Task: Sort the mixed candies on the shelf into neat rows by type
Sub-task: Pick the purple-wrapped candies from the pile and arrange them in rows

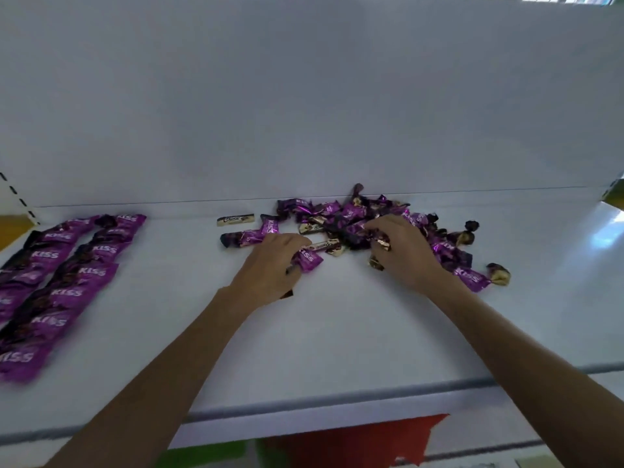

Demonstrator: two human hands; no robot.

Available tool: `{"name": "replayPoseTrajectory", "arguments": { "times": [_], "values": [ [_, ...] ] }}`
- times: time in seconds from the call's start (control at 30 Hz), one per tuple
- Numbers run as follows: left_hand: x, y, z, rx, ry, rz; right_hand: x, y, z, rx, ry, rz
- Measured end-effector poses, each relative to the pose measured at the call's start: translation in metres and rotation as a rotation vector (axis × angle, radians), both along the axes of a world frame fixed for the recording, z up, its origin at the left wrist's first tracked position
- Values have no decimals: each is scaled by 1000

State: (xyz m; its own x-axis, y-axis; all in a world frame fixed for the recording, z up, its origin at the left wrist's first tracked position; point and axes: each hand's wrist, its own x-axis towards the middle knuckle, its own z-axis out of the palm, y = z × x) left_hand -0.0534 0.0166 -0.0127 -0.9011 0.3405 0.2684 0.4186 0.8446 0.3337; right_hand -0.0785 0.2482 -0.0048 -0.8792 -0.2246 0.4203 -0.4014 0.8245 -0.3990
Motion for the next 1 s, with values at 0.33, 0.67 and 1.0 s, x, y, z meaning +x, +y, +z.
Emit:
{"name": "replayPoseTrajectory", "arguments": {
  "times": [0.33,0.67,1.0],
  "values": [
    [-16,6,4,17,-67,120,-43,-2,-1,314,-16,30],
    [-1,-16,17,239,26,175,-43,-41,6,46,120,187],
    [12,-102,37,151,36,284,-39,-143,19,-70,10,389]
  ]
}}
